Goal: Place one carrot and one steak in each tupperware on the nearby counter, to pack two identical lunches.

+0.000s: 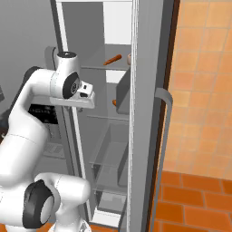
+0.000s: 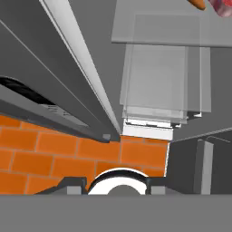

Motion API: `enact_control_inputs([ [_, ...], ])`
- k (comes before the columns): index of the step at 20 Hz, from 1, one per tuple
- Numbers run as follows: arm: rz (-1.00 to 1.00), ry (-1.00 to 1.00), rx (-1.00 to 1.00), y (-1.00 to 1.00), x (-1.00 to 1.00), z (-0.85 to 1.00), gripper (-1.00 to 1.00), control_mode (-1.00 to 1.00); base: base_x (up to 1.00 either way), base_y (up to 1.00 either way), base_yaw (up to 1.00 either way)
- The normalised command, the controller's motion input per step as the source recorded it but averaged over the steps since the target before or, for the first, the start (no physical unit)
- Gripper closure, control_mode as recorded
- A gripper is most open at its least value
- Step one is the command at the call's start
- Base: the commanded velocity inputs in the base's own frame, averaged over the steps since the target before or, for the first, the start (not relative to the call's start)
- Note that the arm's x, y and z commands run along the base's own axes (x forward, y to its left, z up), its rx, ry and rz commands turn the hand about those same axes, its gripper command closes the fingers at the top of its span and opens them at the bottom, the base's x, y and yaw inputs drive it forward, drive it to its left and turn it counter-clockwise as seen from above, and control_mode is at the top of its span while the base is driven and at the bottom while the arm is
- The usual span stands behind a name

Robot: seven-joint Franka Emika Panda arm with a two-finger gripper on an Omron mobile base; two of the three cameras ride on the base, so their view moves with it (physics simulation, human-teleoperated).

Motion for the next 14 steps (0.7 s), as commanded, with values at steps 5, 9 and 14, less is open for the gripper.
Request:
enact_control_inputs([
  [5,-0.01,-0.16,-0.03,-0.42,-0.09,-0.34,-1.00,-1.00,0.00,0.00,0.00],
  [9,0.00,-0.14,-0.07,-0.62,-0.24,-0.66,-1.00,-1.00,0.00,0.00,0.00],
  [14,-0.05,-0.03,-0.10,-0.28,0.18,-0.16,-1.00,-1.00,0.00,0.00,0.00],
])
